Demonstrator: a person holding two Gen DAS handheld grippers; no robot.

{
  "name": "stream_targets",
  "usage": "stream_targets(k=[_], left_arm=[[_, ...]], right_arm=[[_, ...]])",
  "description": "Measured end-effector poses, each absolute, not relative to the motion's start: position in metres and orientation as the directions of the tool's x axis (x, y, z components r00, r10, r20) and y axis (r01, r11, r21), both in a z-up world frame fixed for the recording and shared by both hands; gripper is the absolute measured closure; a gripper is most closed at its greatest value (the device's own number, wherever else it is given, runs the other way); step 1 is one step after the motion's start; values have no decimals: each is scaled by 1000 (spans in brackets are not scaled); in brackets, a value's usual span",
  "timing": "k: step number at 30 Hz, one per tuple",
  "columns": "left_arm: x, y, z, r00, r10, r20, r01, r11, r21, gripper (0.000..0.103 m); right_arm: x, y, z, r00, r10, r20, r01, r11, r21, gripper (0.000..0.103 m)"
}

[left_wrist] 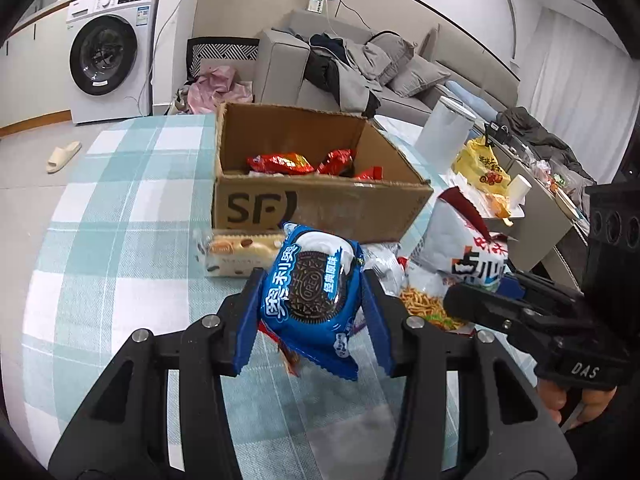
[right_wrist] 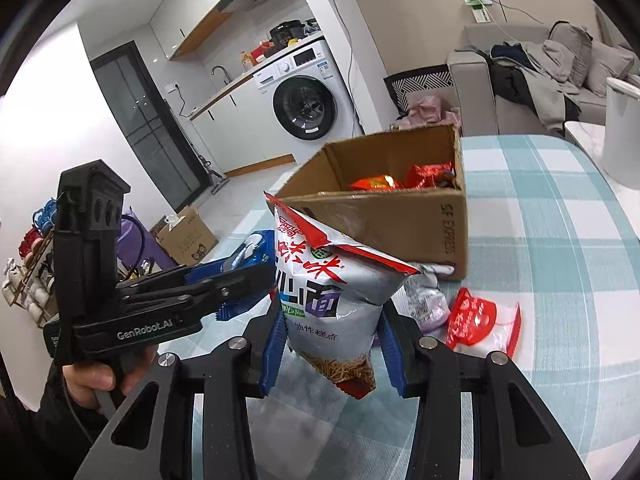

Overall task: Organize snacks
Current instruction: 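Lift both packs and lower them into the cardboard box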

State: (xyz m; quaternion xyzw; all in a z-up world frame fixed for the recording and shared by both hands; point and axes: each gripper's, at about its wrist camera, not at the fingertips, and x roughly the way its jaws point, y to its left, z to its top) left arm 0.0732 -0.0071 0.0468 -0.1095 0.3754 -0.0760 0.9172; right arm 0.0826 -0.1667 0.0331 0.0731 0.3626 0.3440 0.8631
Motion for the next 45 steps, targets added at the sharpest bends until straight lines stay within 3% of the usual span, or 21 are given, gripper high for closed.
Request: stream_targets(k=[23, 45], left_arm=[[132, 9, 79, 746, -167, -644, 44, 978, -203, 59], [189, 1, 69, 748, -170, -642, 66, 981, -182, 59]], right_arm=[[122, -159, 59, 581, 596, -553, -465, 802, 375, 60], [167, -166, 55, 599, 592, -539, -413, 805, 425, 60]])
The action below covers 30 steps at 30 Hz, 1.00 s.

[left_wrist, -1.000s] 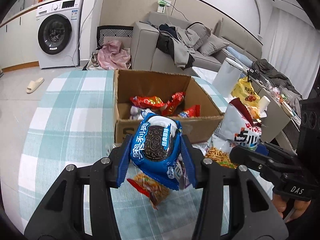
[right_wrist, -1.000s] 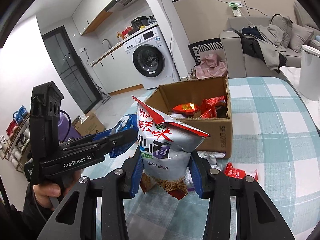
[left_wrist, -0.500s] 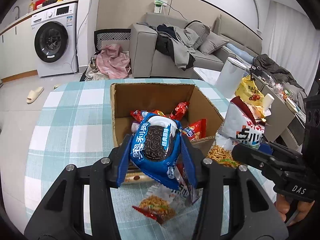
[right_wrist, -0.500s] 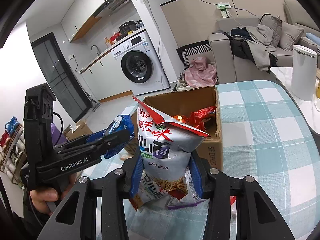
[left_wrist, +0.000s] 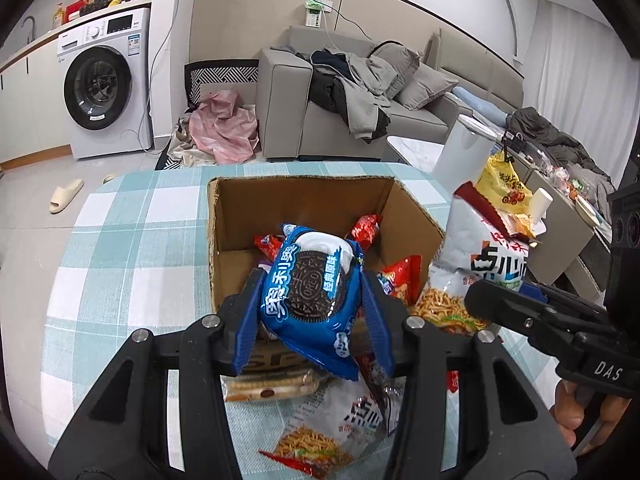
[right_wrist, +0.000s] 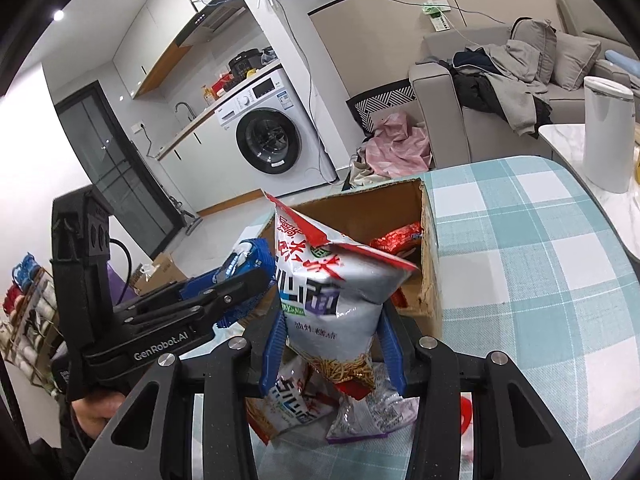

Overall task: Organize snacks
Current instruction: 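Lift both packs and lower them into the cardboard box, then open both grippers in the box and withdraw toward the snack pile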

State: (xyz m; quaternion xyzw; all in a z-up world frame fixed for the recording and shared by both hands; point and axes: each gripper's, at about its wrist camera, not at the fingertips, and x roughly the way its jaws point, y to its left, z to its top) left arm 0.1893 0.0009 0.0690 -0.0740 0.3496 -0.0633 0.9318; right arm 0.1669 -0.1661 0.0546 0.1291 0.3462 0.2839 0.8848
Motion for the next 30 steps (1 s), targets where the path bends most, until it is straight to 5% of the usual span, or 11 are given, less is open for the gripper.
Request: stream_targets(k=[20, 28, 30], left_arm=[[213, 1, 40, 720, -127, -682, 38, 989, -144, 58], [208, 3, 40, 721, -107, -684, 27, 992, -127, 55], [205, 3, 42, 727, -99, -680, 23, 993, -120, 46]], right_arm=[[199, -156, 50, 627, 540, -562, -365, 841, 400, 60], [195, -157, 51, 632, 532, -564, -372, 846, 381, 49], [192, -158, 51, 633, 530, -564, -373, 848, 378, 40]])
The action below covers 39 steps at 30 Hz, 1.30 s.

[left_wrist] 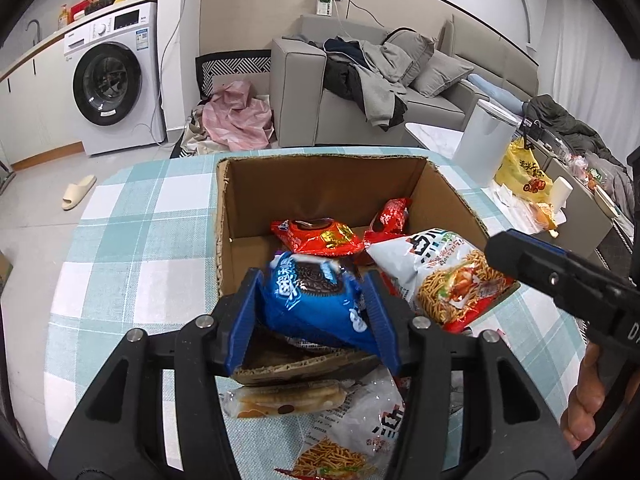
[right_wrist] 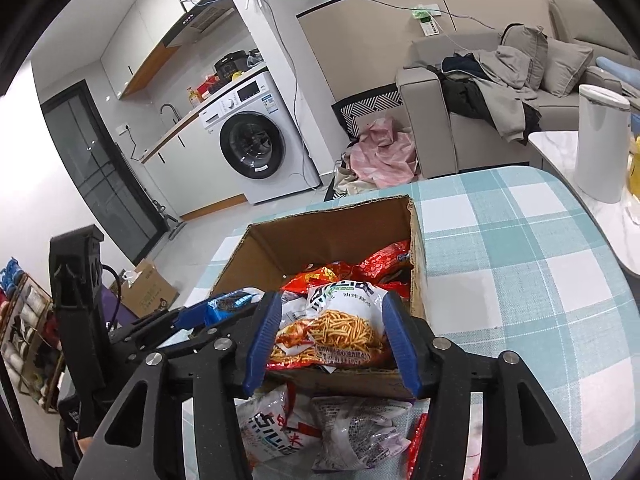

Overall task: Organize snacks
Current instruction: 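Open both grippers in the box and withdraw toward the snack pile, then grasp the white noodle bag with the left gripper while the right gripper grasps the red balloon-glue pack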

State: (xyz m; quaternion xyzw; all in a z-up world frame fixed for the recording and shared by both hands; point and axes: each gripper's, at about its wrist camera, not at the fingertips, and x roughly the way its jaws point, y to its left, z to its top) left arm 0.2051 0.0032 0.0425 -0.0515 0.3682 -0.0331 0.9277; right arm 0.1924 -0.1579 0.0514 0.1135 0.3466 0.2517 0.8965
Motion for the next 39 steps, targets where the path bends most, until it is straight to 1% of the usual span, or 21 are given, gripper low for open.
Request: stream_targets(k=[1, 4, 5, 6, 7, 8, 10, 13, 16, 18, 19, 28, 32, 39], left_arm=[[203, 4, 44, 732, -90, -676, 17, 993, -115, 41], [195, 4, 50, 739, -113, -664, 31, 991, -133, 33], [192, 3, 51, 741, -114, -662, 36, 991, -130, 28], [188, 1, 53, 744, -112, -658, 42, 992, -122, 24], [186, 0, 55, 747, -109, -656, 43, 992, -116, 22], [183, -2, 56, 751, -100, -653, 41, 994, -105, 20], [178, -4, 59, 751, -97, -654, 43, 994, -98, 20], [171, -5, 61, 746, -97, -659, 41, 994, -99, 18], [161, -5, 64, 751, -83, -655, 32, 995, -90, 14], [153, -5, 65, 756, -76, -651, 25, 996, -87, 4], [150, -4, 66, 759, -72, -647, 22, 996, -85, 1], [115, -4, 68, 774, -30, -632, -4, 999, -52, 1], [103, -3, 63, 772, -11, -635, -16, 999, -37, 1], [90, -6, 52, 764, 0, -645, -29, 999, -34, 1]], right_arm=[[191, -160, 51, 633, 532, -562, -372, 846, 382, 33], [185, -165, 51, 639, 532, -556, -372, 846, 382, 26], [184, -167, 52, 640, 531, -556, -368, 847, 385, 23], [182, -170, 52, 639, 535, -552, -364, 843, 395, 16], [181, -173, 52, 640, 539, -547, -362, 840, 405, 11], [179, -176, 52, 642, 541, -543, -358, 838, 411, 9], [176, -182, 52, 646, 542, -538, -349, 836, 423, 3], [172, -188, 52, 648, 541, -537, -344, 836, 427, 1], [168, -191, 50, 640, 543, -544, -350, 836, 422, 1], [164, -191, 49, 634, 543, -550, -363, 837, 408, 1], [162, -190, 49, 633, 542, -553, -370, 839, 399, 1], [144, -178, 44, 618, 544, -567, -436, 838, 328, 1], [135, -172, 40, 619, 524, -585, -457, 846, 275, 1], [130, -176, 29, 628, 467, -623, -442, 873, 208, 1]])
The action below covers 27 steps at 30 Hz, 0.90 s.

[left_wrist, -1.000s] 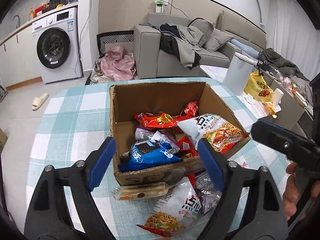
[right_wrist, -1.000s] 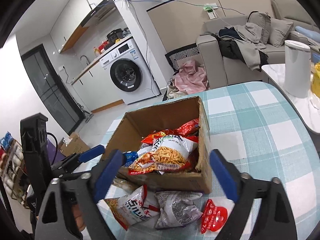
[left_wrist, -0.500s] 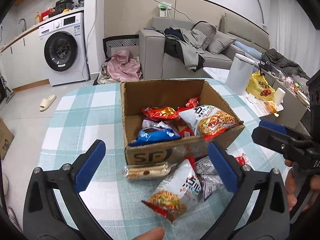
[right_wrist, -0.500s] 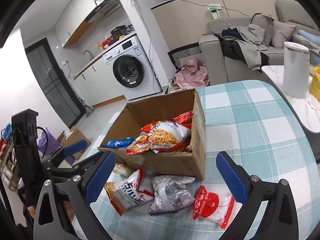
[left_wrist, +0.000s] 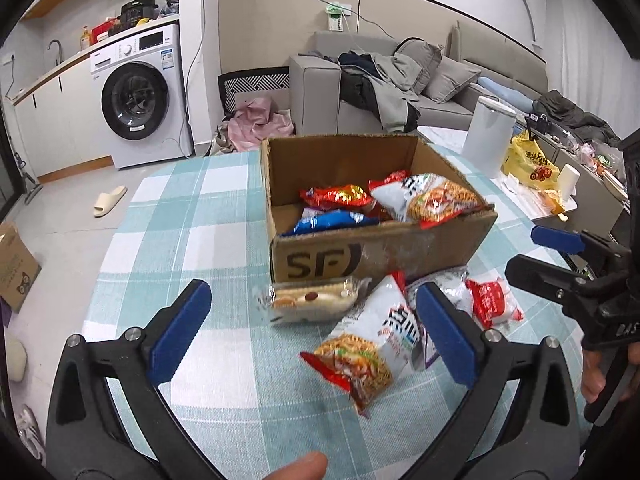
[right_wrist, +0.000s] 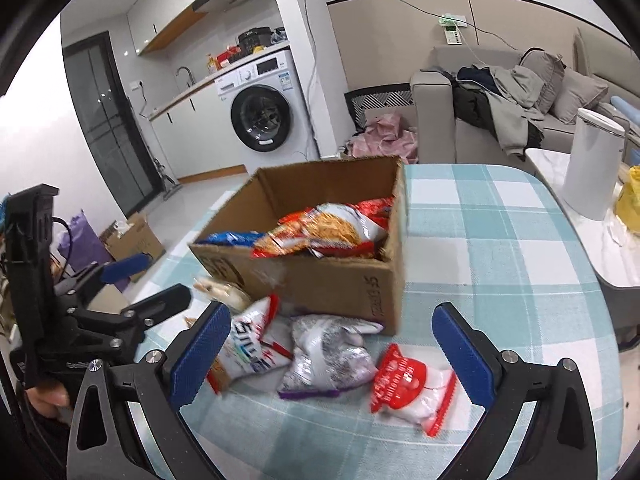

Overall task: Organize snacks
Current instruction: 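Grasp the white noodle bag with the left gripper while the right gripper grasps the red balloon-glue pack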

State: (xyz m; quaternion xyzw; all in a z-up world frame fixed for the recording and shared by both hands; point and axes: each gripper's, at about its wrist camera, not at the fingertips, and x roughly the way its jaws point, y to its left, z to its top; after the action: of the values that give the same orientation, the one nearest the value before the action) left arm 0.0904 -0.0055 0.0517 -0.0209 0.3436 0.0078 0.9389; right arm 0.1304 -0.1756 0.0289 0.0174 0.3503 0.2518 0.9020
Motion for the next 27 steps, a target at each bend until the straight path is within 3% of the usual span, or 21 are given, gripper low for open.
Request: stream_targets(k=[17, 27], left_arm=[[82, -14, 18, 728, -1, -686, -10, 1000, -12, 1], [88, -14, 1, 700, -24, -713, -5, 999, -38, 1]], right_arm=[[135, -193, 16, 624, 420, -660, -407, 895, 185, 1], [148, -204, -6, 583, 360, -728, -372, 915, 155, 0]])
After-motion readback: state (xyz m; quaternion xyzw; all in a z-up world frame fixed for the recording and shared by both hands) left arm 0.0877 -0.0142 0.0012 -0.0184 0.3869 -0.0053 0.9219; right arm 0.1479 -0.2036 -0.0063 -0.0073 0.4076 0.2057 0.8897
